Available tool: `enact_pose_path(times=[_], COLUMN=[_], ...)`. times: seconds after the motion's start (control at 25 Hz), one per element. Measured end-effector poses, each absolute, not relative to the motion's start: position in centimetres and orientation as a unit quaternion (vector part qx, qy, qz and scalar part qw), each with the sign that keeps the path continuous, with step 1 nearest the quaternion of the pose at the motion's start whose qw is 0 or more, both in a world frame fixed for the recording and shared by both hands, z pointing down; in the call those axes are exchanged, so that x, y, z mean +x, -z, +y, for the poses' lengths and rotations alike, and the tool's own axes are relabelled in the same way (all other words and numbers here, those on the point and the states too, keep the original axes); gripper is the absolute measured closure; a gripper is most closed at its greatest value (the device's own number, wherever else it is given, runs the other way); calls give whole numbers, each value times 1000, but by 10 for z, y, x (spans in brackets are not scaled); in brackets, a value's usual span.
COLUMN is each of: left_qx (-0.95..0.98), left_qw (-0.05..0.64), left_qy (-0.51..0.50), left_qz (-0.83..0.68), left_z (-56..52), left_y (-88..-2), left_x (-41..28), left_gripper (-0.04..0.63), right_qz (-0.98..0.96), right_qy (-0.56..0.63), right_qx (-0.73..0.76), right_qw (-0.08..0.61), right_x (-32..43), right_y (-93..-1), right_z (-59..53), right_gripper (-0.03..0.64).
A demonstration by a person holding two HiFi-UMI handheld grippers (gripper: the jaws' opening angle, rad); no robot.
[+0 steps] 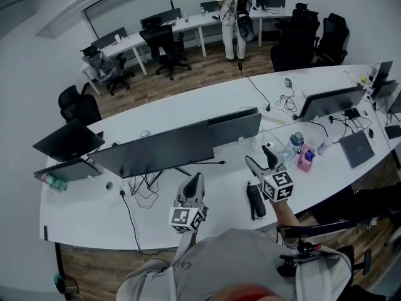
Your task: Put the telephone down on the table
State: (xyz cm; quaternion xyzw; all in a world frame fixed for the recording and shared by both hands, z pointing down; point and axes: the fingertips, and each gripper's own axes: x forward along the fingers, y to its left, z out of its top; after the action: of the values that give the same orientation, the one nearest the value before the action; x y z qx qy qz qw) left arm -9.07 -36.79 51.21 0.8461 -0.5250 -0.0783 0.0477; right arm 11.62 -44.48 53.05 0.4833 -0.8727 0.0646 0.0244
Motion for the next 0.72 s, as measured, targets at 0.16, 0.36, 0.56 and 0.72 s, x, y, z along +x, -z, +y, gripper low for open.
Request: enact_pose_path(times=[0.16,0.36,0.56,0.72], left_qx=[842,841,842,840], left_qw=[54,59,57,56], left_qy=[80,78,78,77], left_qz=[-531,-531,-531,-534], left_z=[-366,-363,-361,-359], left_y=[-515,-519,-522,-521], left_x=[-98,-99,-101,-102], left_gripper=[586,585,584,585], right_qz=[-877,-890,-901,-903], right_qy=[-59,-33,-26,-31], right_qx=[477,454,432,428], right_qw=[22,4,11,14], right_x=[111,100,91,91], right_y=[-535,-521,-520,-524], right_z=[-440,-430,-418,-414], right_gripper=[313,330,601,603])
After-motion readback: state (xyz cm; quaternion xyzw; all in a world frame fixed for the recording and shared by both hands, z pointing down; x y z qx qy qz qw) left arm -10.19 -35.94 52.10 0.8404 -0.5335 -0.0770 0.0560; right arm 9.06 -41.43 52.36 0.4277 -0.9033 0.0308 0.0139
